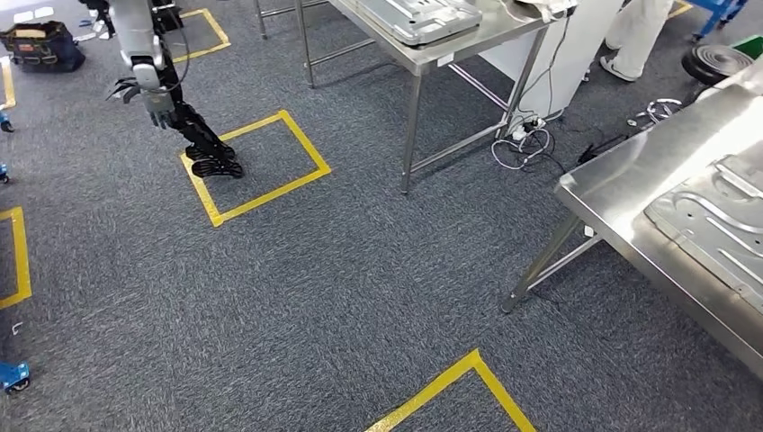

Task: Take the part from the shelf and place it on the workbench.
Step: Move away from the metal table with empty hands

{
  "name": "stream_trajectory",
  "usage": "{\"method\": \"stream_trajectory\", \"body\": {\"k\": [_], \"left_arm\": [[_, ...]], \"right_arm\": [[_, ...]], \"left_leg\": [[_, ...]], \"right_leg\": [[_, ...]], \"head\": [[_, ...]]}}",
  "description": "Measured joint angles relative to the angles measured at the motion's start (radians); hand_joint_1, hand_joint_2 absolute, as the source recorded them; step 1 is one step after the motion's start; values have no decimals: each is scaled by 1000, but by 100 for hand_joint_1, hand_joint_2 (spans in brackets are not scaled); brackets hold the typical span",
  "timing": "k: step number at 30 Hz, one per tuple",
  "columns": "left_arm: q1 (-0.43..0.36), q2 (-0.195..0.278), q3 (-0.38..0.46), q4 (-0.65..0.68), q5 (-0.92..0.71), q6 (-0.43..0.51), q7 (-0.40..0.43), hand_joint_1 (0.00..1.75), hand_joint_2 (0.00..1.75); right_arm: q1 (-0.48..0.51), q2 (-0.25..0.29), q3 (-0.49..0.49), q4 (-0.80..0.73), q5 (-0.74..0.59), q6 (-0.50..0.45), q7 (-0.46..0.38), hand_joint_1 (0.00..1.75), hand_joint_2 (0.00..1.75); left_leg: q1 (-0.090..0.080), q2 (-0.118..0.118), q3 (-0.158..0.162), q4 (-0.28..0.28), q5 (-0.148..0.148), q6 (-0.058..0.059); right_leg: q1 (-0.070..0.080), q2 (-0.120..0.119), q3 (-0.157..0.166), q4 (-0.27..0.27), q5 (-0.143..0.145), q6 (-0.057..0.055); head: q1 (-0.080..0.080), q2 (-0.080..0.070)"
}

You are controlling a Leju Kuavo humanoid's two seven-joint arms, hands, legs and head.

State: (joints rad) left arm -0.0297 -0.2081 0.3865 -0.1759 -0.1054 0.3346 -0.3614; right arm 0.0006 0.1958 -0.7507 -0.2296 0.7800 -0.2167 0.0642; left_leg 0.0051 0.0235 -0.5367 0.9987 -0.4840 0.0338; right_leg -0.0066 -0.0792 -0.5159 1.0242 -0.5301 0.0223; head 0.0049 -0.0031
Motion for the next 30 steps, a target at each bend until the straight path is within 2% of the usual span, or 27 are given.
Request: {"method": "stream_trajectory", "body": {"k": [2, 3, 4, 5, 6, 7, 8, 10, 11, 12, 14, 15, 16, 18, 19, 20, 21, 22, 23, 25, 26, 27, 29, 30], "left_arm": [[-3, 0, 0, 0, 0, 0, 0, 0, 0], [-4, -1, 0, 0, 0, 0, 0, 0, 0], [-5, -1, 0, 0, 0, 0, 0, 0, 0], [-5, -1, 1, 0, 0, 0, 0, 0, 0], [-4, -1, 1, 0, 0, 0, 0, 0, 0], [-3, -1, 1, 0, 1, 0, 0, 0, 0], [-3, -2, 1, 0, 1, 0, 0, 0, 0], [-4, -3, 1, 0, 1, -1, 0, 0, 0], [-5, -4, 2, 0, 1, -1, 0, 0, 0], [-5, -4, 2, 0, 1, -1, 0, 0, 0], [-3, -4, 2, 0, 0, -1, -1, 0, 0], [-2, -4, 2, 0, 0, -1, -1, 0, 0], [-2, -4, 2, 0, 0, -1, -1, 0, 0], [-4, -4, 2, 0, 0, -1, -2, 0, 0], [-4, -4, 2, 0, 0, -1, -2, 0, 0], [-4, -4, 3, 0, -1, -1, -2, 0, 0], [-3, -4, 3, 0, -1, -1, -2, 0, 0], [-1, -4, 3, 0, -1, -1, -2, 0, 0], [0, -4, 3, 0, -1, -1, -2, 0, 0], [-1, -4, 3, 0, -1, -1, -2, 0, 0], [-3, -4, 3, 0, -1, -1, -2, 0, 0], [-4, -4, 3, 0, -1, -1, -2, 0, 0], [-3, -4, 3, 0, -1, -1, -2, 0, 0], [-1, -4, 3, 0, -1, -1, -1, 0, 0]], "right_arm": [[2, -1, 0, 0, 0, 0, 2, 0, 0], [3, -1, 0, 0, 0, 0, 3, 0, 0], [4, -2, 0, 0, 0, 0, 4, 0, 0], [5, -2, 0, 0, 0, 1, 4, 0, 0], [5, -2, 0, 0, 0, 1, 5, 0, 0], [6, -2, 0, 0, 0, 1, 5, 0, 0], [6, -2, -1, 0, 1, 0, 5, 0, 0], [7, -3, -1, 0, 2, -2, 6, 0, 0], [8, -3, -1, 0, 4, -4, 7, 0, 0], [7, -3, -2, 0, 5, -5, 8, 0, 0], [4, -3, -2, 0, 8, -8, 9, 0, 0], [3, -2, -2, 0, 10, -9, 10, 0, 0], [4, -2, -2, 0, 11, -9, 12, 0, 0], [6, -2, -4, 0, 14, -9, 14, 0, 0], [8, -2, -4, 0, 16, -9, 15, 0, 0], [8, -2, -6, 0, 16, -9, 16, 0, 0], [8, -2, -6, 0, 16, -9, 16, 0, 0], [8, -2, -7, 0, 17, -9, 17, 0, 0], [7, -2, -7, 0, 17, -9, 17, 0, 0], [6, -2, -7, 0, 17, -9, 17, 0, 0], [6, -2, -7, 0, 16, -9, 17, 0, 0], [5, -2, -8, 0, 16, -9, 17, 0, 0], [1, -1, -9, 0, 17, -9, 17, 0, 0], [0, -1, -9, 0, 17, -9, 17, 0, 0]], "left_leg": [[4, -15, 0, -6, 8, 9], [4, -24, -3, -5, 10, 12], [3, -33, -5, -5, 11, 14], [3, -43, -7, -3, 11, 15], [3, -55, -7, -2, 12, 15], [3, -67, -7, 0, 11, 14], [3, -81, -6, 2, 11, 13], [2, -105, -9, 8, 10, 6], [2, -115, -12, 11, 10, 0], [3, -124, -16, 11, 11, -7], [6, -140, -22, 10, 14, -21], [5, -131, -26, 17, 9, -26], [5, -112, -38, 41, -8, -30], [4, -60, -88, 147, -69, -35], [5, -45, -120, 215, -101, -38], [6, -37, -144, 269, -120, -40], [6, -32, -152, 290, -120, -41], [7, -28, -141, 273, -102, -40], [6, -20, -109, 218, -71, -38], [-1, 25, -32, 77, -21, -28], [-5, 43, -8, 30, -10, -22], [-9, 55, 1, 8, -9, -18], [-11, 37, -1, 3, -8, -9], [-9, 26, 1, -2, -4, -4]], "right_leg": [[-5, 52, -39, 89, -59, 9], [-6, 67, -71, 156, -94, 11], [-7, 73, -102, 220, -120, 12], [-8, 74, -123, 260, -128, 13], [-8, 75, -129, 267, -115, 14], [-10, 78, -113, 231, -83, 13], [-11, 88, -84, 165, -40, 11], [-14, 133, -27, 36, 13, 5], [-14, 149, -14, 4, 21, 2], [-12, 157, -11, -4, 19, -2], [-11, 136, -10, -9, 23, -12], [-12, 124, -9, -13, 26, -20], [-14, 110, -7, -18, 29, -28], [-13, 82, -7, -22, 30, -39], [-10, 67, -8, -22, 30, -41], [-8, 52, -9, -21, 29, -42], [-7, 38, -9, -21, 28, -42], [-6, 25, -9, -20, 26, -42], [-5, 13, -6, -20, 25, -40], [-1, -8, 0, -19, 20, -35], [1, -18, 3, -18, 17, -30], [3, -26, 6, -18, 15, -26], [5, -45, 12, -21, 14, -16], [3, -39, 14, -17, 9, -10]], "head": [[0, 0], [0, 0], [0, 0], [0, 0], [0, 0], [0, 0], [0, 0], [0, 0], [0, 0], [0, 0], [0, 0], [0, 0], [-1, 0], [-3, 0], [-3, 0], [-3, 0], [-3, 0], [-3, 0], [-3, 0], [-3, 0], [-3, 0], [-3, 0], [-3, 0], [-3, 0]]}}
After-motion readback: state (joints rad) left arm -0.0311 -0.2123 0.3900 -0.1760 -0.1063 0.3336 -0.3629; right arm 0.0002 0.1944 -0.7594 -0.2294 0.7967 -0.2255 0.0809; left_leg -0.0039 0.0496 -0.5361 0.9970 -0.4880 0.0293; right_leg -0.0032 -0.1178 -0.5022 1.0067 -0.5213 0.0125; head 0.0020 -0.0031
